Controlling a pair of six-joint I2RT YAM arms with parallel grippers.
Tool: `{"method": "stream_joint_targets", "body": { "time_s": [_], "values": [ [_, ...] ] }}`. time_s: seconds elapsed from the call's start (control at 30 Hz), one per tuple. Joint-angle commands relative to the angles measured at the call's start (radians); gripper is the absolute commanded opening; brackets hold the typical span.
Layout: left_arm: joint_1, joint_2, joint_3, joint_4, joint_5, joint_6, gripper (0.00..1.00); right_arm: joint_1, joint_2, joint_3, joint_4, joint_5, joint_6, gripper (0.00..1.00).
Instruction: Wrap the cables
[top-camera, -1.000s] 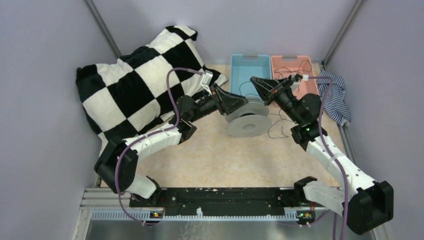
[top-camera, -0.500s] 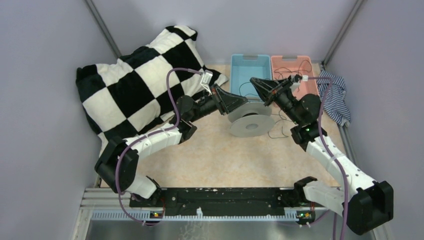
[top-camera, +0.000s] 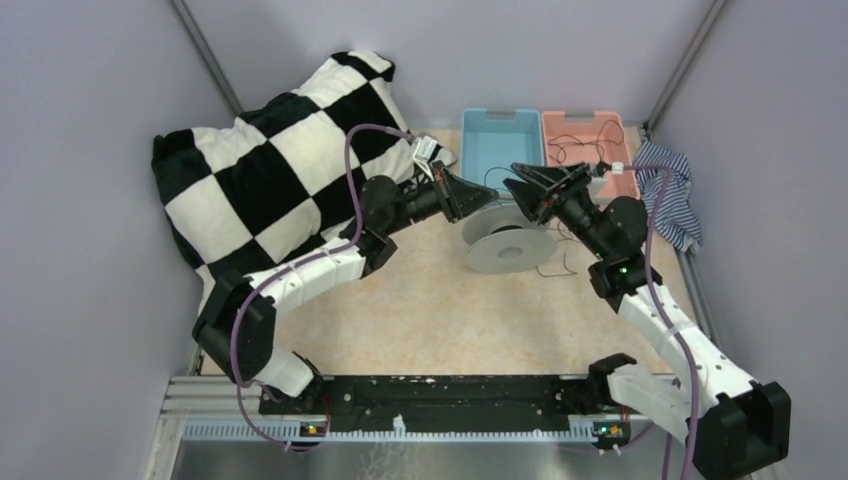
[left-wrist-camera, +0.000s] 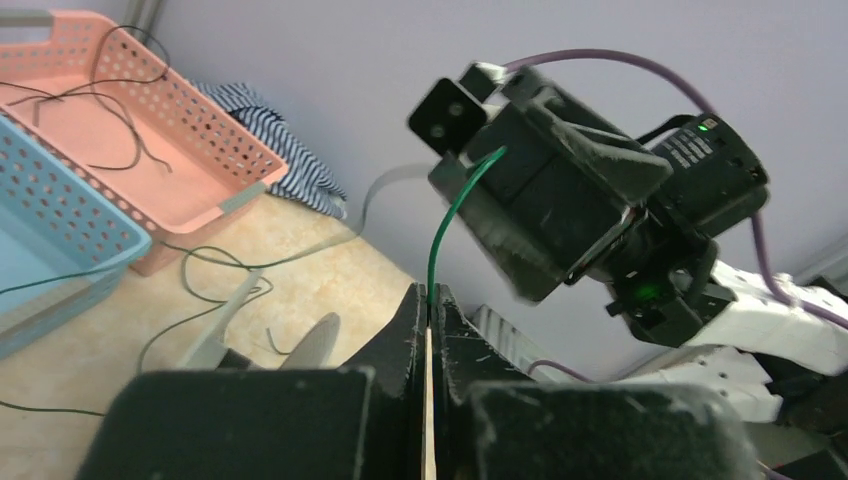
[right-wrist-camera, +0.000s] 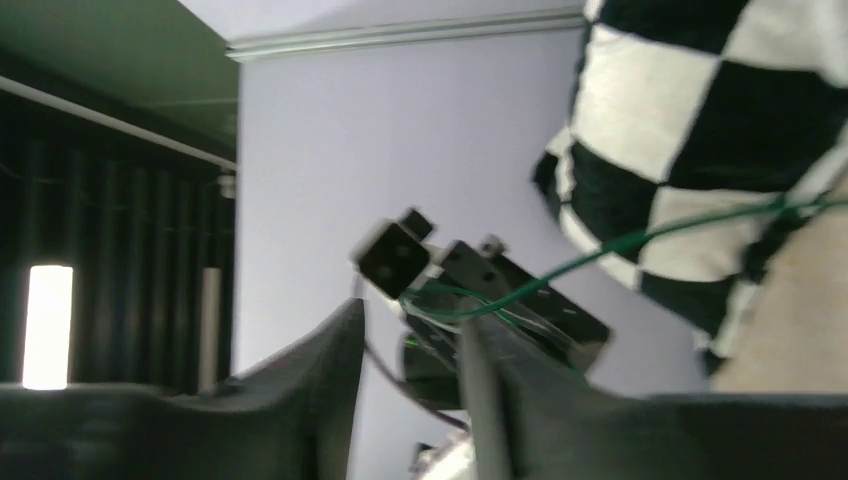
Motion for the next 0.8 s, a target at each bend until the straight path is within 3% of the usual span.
{"method": "stream_joint_targets", "body": {
  "time_s": [0.0, 0.1, 0.17, 0.37, 0.47, 0.6, 0.77],
  "values": [
    [0.004, 0.026, 0.160, -0.309, 0.012, 0.235, 0.00, -0.078, -0.118, 0.016, -0.228, -0.003, -0.164, 0.58],
    [0.003, 0.075, 0.268, -0.503, 0.031, 0.405, 0.00, -0.113, -0.158, 0.112, -0.492, 0.012, -0.379, 0.79],
    [0.006, 0.110, 0.340, -0.615, 0.057, 0.516, 0.00, -0.119, -0.147, 0.189, -0.655, -0.002, -0.508, 0.85],
    [0.011, 0.269, 0.597, -0.965, 0.132, 0.814, 0.00, -0.120, -0.122, 0.302, -1.020, 0.021, -0.745, 0.91],
    [0.011, 0.326, 0.692, -1.066, 0.120, 0.920, 0.00, -0.120, -0.140, 0.325, -1.179, 0.148, -0.747, 0.91],
    [0.011, 0.332, 0.690, -1.063, 0.111, 1.019, 0.00, -0.120, -0.124, 0.354, -1.347, 0.247, -0.663, 0.90],
    [0.011, 0.338, 0.699, -1.079, 0.087, 1.086, 0.00, -0.117, -0.099, 0.295, -1.329, 0.211, -0.535, 0.82]
  ]
}}
